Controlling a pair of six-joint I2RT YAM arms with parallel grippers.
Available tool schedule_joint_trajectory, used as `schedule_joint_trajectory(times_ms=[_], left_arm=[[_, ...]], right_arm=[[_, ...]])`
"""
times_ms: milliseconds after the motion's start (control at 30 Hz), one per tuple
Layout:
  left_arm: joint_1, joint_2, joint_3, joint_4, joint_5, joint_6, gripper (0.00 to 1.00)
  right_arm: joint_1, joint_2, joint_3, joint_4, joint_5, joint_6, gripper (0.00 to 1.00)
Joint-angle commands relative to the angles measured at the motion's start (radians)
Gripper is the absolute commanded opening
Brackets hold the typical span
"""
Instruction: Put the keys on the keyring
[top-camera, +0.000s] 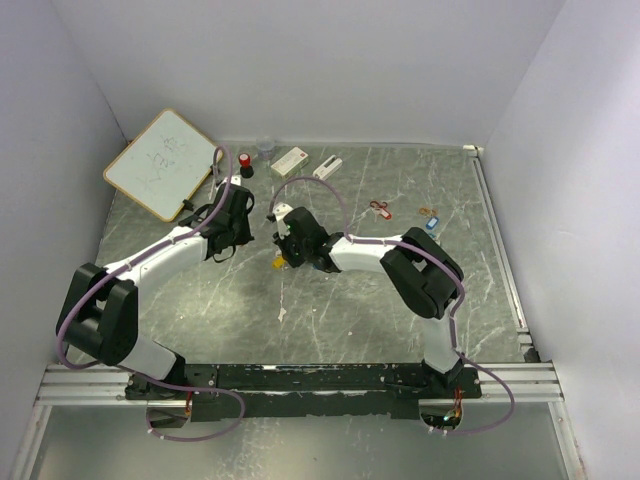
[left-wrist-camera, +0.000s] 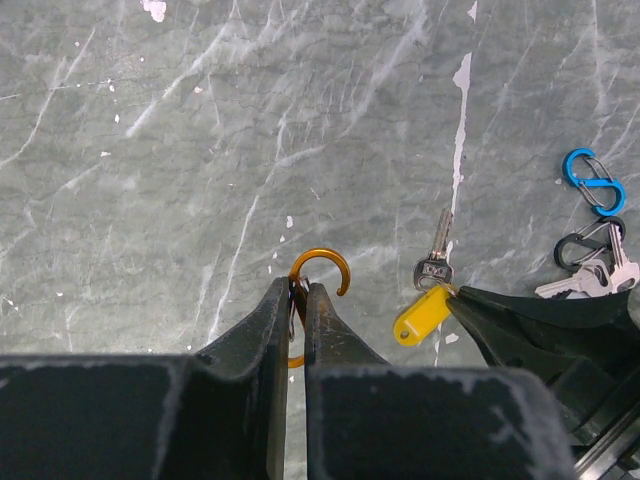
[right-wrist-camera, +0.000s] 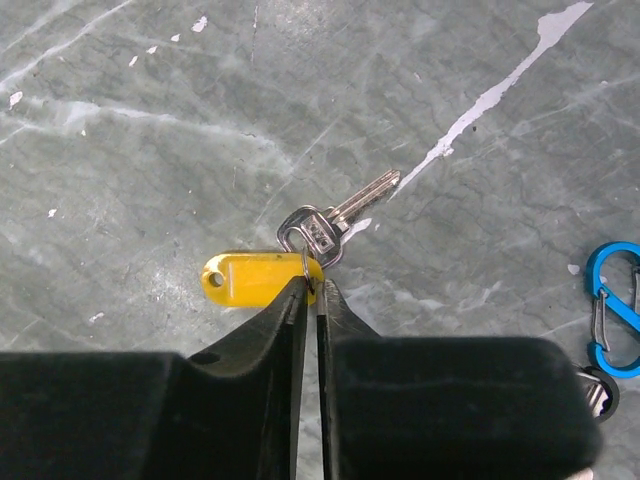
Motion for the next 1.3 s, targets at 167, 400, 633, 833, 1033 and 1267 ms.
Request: schedule_joint_trajectory(times_ms=[167,400,633,833,1033,1267], left_arm=[[0.008,0.003,0.004,0.024,0.029,-0.007,0.07],[0.008,0.010,0.013,0.023,0.041,-0.006,0.07],[0.008,0.020,0.046,0.027,0.076,-0.003,0.07],[0.001,0.039,0.081,0.060,0.153,0.015,0.07],[-0.043,0.068,0.117,0.058,0.165,0.018,0.07],[-0.129,0.115,0.154,0.051,0.146,0.025,0.07]], right_arm=[[0.000,-0.023,-0.017,0.056,0.053,-0.021,0.00],[-0.001,-0.058,-0.054,0.086,0.079,-0.023,0.00],[-0.001,-0.173,-0.166,0.191,0.135,-0.034,0.00],[-0.001,-0.270,-0.270,0.278,0.160,-0.068,0.00],[-0.003,-0.317,-0.311,0.305,0.149,-0.057,0.00],[-0.005,-0.344,-0.334,0.314,0.142,-0.021,0.00]])
